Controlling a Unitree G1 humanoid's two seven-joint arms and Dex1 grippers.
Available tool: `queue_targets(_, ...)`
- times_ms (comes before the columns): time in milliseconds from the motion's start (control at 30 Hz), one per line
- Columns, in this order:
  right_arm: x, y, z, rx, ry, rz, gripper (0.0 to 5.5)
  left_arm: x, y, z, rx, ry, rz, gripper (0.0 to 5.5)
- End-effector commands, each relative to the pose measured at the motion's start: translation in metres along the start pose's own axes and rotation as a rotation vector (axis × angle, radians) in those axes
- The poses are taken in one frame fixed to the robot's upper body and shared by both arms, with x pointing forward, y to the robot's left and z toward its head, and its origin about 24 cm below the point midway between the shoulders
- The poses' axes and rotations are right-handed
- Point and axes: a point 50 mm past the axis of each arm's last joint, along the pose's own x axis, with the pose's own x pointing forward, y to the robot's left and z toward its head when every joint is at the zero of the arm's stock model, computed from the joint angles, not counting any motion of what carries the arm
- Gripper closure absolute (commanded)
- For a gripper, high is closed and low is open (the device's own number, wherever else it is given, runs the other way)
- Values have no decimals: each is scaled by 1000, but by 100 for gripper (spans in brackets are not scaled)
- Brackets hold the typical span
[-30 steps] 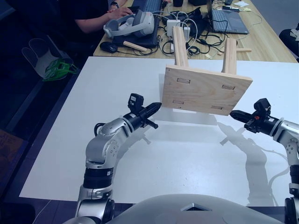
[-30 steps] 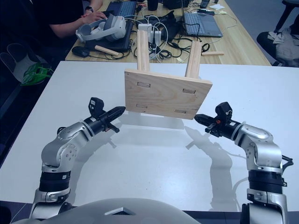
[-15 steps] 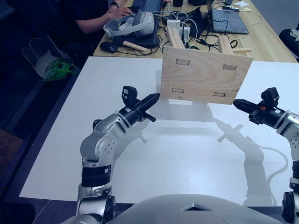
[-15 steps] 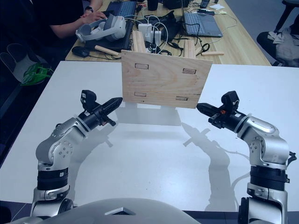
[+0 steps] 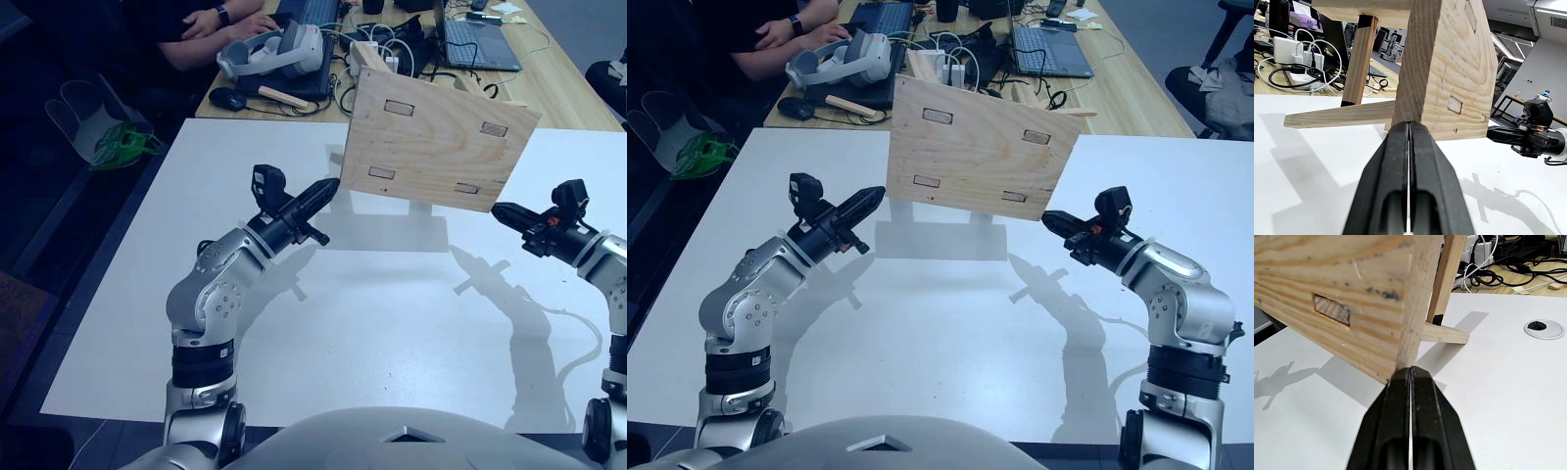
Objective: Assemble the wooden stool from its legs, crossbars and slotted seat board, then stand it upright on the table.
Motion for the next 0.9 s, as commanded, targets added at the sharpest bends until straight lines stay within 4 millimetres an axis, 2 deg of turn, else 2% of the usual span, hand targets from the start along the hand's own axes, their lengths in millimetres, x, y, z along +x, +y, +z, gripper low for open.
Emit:
queue_targets(33,26,39,33,-36,-168,293,550,20,-32,-7,-60,28,-208,546)
queue_targets(900,27,43,47,-1,-246,309,550,23,-36,6,-55,-19,-231,546)
